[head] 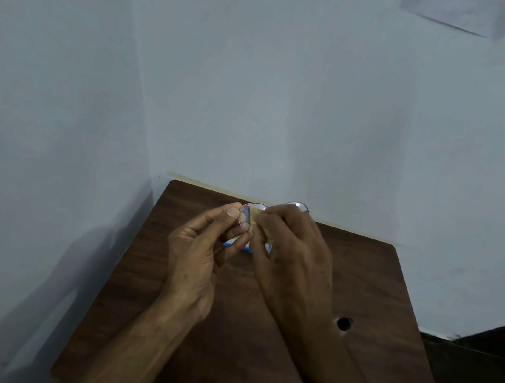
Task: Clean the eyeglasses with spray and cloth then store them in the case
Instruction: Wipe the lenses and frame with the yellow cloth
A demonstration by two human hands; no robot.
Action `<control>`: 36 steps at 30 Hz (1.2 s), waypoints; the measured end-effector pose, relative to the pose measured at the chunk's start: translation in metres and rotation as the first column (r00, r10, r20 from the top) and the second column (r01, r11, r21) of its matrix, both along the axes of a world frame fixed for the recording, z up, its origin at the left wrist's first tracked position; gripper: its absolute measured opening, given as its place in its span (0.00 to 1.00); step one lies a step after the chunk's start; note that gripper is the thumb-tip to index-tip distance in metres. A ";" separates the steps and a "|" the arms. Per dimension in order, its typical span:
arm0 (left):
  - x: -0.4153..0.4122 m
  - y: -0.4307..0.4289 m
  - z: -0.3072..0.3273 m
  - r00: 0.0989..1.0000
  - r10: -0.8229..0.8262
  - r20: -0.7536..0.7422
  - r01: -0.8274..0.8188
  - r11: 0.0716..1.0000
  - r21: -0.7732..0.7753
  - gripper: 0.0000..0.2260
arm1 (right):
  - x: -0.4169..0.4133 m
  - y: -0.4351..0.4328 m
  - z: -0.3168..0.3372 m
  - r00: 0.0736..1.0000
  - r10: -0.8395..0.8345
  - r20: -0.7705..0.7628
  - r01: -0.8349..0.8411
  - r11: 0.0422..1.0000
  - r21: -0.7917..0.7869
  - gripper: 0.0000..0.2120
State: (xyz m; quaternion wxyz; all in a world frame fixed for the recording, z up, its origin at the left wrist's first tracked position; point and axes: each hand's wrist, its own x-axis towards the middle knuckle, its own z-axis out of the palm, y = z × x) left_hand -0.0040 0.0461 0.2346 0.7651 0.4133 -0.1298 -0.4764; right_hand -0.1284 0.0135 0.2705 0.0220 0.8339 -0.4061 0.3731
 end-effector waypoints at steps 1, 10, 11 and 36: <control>0.001 0.000 0.001 1.000 0.003 -0.004 -0.003 1.000 -0.003 0.06 | -0.002 0.003 -0.002 1.000 0.007 0.005 -0.007 1.000 0.009 0.02; 0.003 0.000 0.005 0.999 0.048 -0.005 -0.048 0.998 -0.028 0.06 | -0.003 -0.008 0.003 0.999 -0.041 -0.014 0.041 0.999 0.007 0.05; 0.004 -0.001 0.006 0.998 0.056 0.000 -0.056 0.998 -0.031 0.06 | -0.004 -0.005 0.002 1.000 -0.023 -0.013 0.023 1.000 -0.010 0.05; -0.013 -0.002 0.010 0.993 0.102 0.063 -0.103 0.995 0.013 0.05 | -0.011 -0.002 -0.006 0.997 0.059 0.057 -0.057 0.998 -0.034 0.05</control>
